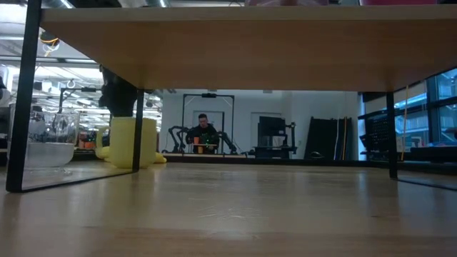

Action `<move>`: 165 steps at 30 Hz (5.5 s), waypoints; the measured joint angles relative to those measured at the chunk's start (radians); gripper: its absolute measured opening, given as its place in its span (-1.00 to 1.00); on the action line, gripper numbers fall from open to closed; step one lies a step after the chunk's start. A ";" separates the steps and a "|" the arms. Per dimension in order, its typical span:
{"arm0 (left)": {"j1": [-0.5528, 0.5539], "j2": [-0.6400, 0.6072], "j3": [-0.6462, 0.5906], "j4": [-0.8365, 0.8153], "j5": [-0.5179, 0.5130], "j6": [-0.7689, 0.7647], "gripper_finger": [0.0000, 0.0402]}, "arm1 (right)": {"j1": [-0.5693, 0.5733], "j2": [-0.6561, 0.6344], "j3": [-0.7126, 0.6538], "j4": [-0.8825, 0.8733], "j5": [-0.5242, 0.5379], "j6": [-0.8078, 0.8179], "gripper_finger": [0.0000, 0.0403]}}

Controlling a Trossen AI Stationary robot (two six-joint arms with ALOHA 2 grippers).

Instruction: Stack small to large cups/mugs on shelf

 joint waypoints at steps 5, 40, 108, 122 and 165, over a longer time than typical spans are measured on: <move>0.004 0.000 0.029 -0.013 0.033 -0.001 -0.97 | -0.019 0.000 0.000 0.000 -0.039 0.017 -0.31; -0.011 -0.027 0.740 -0.709 -0.110 -0.100 -1.00 | -0.179 0.177 -0.004 0.493 -0.340 -0.325 -0.60; 0.079 -0.373 -0.186 -0.361 -0.167 -0.462 -0.90 | -0.456 0.154 0.003 0.548 -0.810 -0.567 -0.62; -0.148 -0.415 -0.197 -0.226 0.012 -0.654 -0.94 | -0.474 0.154 0.003 0.542 -0.790 -0.563 -0.62; -0.058 -0.417 -0.286 -0.086 -0.073 -0.616 -0.54 | -0.475 0.155 0.002 0.546 -0.789 -0.563 -0.62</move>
